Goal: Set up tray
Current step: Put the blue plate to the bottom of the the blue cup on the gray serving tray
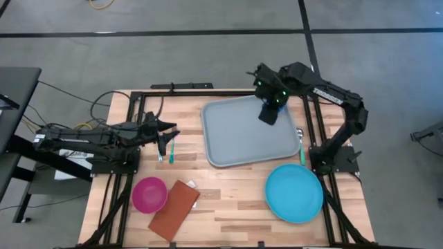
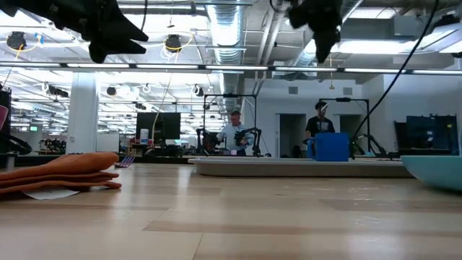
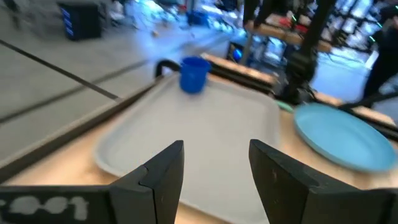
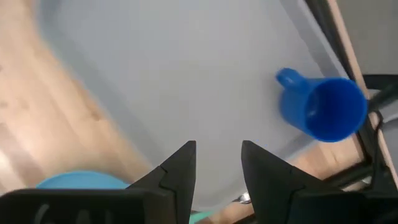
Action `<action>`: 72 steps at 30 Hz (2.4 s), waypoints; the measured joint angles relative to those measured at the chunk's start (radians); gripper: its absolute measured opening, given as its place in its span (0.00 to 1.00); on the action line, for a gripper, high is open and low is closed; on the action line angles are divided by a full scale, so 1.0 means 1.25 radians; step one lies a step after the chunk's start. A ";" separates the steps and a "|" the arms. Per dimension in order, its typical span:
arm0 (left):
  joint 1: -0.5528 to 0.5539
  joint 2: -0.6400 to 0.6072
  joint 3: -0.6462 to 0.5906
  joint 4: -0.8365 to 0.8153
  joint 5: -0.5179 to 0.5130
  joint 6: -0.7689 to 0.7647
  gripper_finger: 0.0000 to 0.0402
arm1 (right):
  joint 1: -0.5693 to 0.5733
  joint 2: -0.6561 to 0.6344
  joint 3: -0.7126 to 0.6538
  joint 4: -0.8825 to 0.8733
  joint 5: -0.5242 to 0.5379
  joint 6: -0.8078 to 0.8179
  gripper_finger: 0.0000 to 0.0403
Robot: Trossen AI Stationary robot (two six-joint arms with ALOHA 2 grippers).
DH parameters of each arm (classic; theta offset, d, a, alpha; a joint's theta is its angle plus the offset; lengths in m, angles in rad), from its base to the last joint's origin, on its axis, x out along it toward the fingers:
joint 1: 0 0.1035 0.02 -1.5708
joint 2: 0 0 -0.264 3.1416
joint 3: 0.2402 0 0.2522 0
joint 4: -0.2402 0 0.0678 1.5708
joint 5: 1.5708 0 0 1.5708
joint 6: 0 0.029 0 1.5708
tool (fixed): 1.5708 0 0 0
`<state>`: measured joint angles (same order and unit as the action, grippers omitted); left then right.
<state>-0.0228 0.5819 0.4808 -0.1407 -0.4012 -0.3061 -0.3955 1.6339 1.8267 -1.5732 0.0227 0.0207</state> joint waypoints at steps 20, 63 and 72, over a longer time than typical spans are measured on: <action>-0.021 0.295 0.285 -0.223 0.098 0.108 0.42 | 0.309 -0.367 -0.385 0.362 0.003 0.180 0.31; -0.029 0.397 0.290 -0.119 0.122 0.113 0.42 | 0.545 -0.434 -0.948 0.321 -0.024 0.515 0.31; -0.029 0.397 0.290 -0.116 0.122 0.115 0.42 | 0.545 -0.465 -1.033 0.426 -0.027 0.515 0.31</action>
<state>-0.0586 1.0786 0.8436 -0.2859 -0.2485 -0.1624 0.2855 1.0523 0.5349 -1.0402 -0.0109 0.6647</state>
